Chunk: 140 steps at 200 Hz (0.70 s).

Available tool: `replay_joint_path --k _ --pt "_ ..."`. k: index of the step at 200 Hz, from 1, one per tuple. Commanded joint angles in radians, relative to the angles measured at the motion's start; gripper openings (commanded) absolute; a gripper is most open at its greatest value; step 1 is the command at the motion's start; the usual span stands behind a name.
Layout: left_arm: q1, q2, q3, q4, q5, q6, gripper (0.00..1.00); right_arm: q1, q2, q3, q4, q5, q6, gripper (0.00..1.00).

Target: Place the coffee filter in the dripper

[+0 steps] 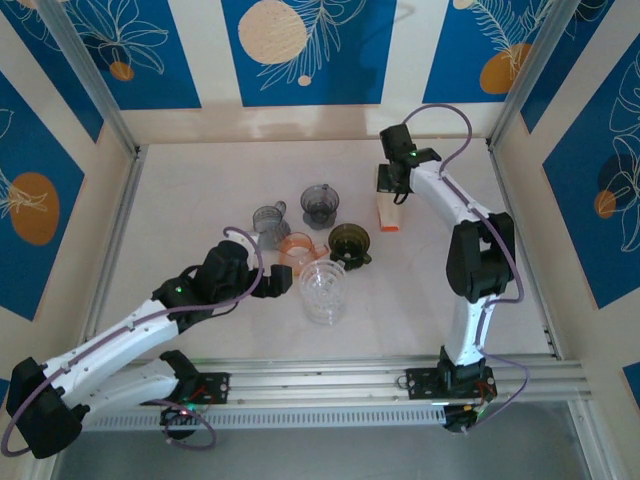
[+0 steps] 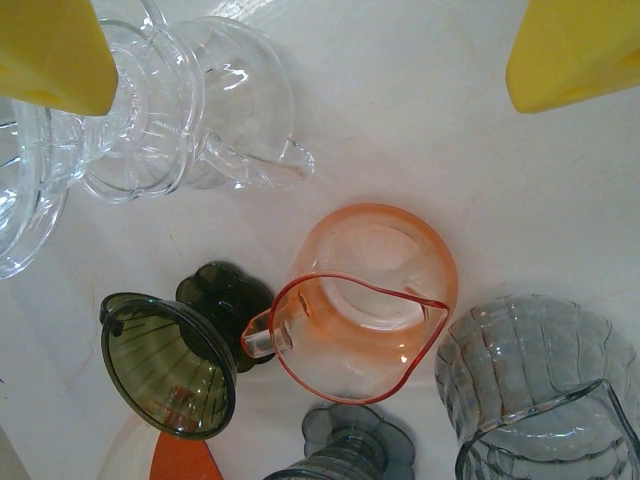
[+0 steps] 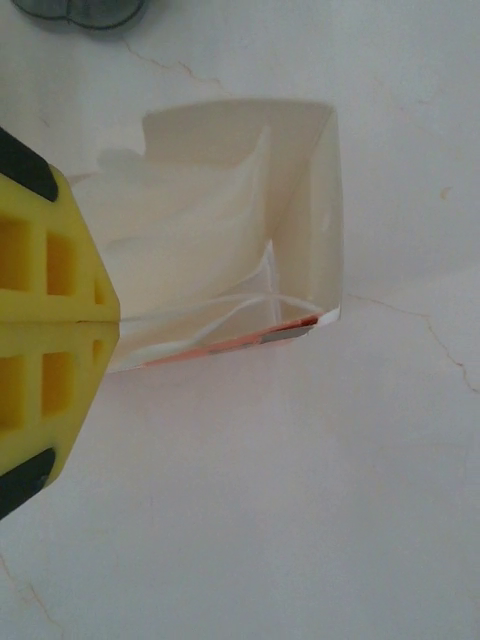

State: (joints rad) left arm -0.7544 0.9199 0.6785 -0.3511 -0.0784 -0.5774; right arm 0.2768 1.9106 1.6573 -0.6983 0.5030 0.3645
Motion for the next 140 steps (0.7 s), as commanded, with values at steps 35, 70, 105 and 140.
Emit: replay_joint_path --k 35,70,105,140 --pt "0.016 -0.021 -0.014 0.017 0.019 -0.010 1.00 0.003 -0.115 -0.075 0.042 0.011 0.000 0.00" --pt "0.018 -0.027 -0.014 0.019 0.025 -0.010 1.00 0.010 -0.191 -0.111 0.038 0.029 0.005 0.00" --pt "0.018 -0.026 -0.014 0.021 0.033 -0.010 1.00 0.008 -0.285 -0.162 0.027 0.067 0.012 0.00" --pt "0.020 -0.021 -0.005 0.013 0.029 -0.010 1.00 0.028 -0.409 -0.219 0.008 0.062 0.022 0.00"
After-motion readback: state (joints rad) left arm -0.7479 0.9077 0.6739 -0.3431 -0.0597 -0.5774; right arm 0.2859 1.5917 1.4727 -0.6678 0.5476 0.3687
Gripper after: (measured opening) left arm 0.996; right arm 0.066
